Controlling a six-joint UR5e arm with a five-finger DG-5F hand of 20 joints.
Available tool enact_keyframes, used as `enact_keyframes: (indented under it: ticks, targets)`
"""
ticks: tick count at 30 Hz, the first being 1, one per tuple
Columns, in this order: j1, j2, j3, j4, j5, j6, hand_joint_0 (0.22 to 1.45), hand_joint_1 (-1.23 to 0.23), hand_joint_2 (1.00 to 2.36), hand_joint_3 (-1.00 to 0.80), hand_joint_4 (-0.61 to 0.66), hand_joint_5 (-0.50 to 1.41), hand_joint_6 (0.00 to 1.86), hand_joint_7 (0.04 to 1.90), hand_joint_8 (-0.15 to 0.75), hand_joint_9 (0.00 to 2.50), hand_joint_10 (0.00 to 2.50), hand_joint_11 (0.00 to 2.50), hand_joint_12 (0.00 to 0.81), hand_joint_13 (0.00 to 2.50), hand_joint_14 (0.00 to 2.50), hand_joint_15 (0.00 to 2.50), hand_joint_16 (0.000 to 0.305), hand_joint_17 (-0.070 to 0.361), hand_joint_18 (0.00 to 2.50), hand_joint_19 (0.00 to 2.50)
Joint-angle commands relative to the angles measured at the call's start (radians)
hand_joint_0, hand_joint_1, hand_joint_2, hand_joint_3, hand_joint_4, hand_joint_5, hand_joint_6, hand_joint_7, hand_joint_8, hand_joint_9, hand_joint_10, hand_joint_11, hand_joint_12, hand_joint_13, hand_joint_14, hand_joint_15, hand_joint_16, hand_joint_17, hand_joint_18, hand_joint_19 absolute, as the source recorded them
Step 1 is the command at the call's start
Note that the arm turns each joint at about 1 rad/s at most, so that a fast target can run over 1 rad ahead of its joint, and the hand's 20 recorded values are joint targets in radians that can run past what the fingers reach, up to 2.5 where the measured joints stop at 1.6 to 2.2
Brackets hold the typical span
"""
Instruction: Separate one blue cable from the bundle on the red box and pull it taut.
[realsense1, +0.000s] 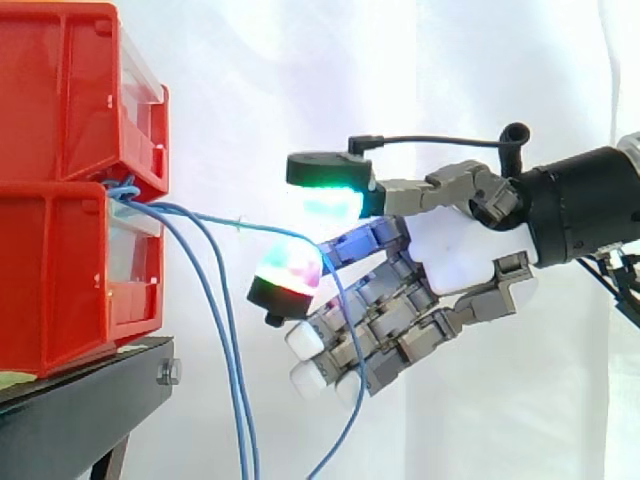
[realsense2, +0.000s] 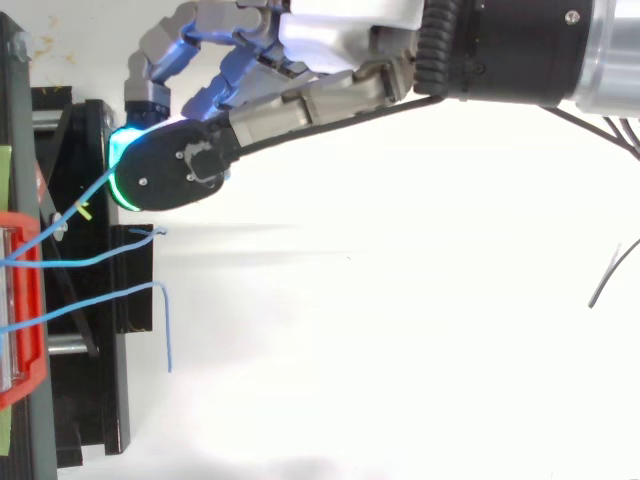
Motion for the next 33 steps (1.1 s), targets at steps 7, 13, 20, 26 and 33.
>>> enact_keyframes:
  ticks: [7,13,20,26,33]
  targets:
    - [-0.007,-0.004,0.002,0.043,-0.001,-0.001,0.58,-0.52,1.01,-0.28,0.09,-0.11,0.88,0.97,0.263,0.85,0.01,0.40,0.359,0.53,0.02,0.39,0.043,0.096,0.55,0.42]
    - [-0.005,-0.004,0.005,0.000,0.004,0.001,0.62,-0.80,1.00,0.03,0.01,-0.11,0.95,1.00,0.314,0.98,0.02,0.71,0.415,0.63,0.02,0.45,0.053,0.119,0.71,0.34]
    - [-0.005,-0.004,0.029,-0.025,0.007,-0.010,0.62,-0.82,1.01,-0.07,0.04,-0.12,0.95,0.96,0.292,0.96,0.02,0.74,0.396,0.60,0.02,0.45,0.049,0.111,0.67,0.35]
    - [-0.007,-0.003,0.033,-0.032,0.005,-0.015,0.58,-0.74,1.01,-0.23,0.10,-0.12,0.94,0.95,0.268,0.95,0.02,0.72,0.369,0.58,0.02,0.46,0.045,0.100,0.62,0.40]
    - [-0.007,-0.001,0.033,-0.045,0.002,-0.016,0.57,-0.48,1.01,-0.38,0.09,-0.11,0.91,1.01,0.265,0.97,0.02,0.65,0.355,0.57,0.02,0.46,0.042,0.095,0.59,0.45]
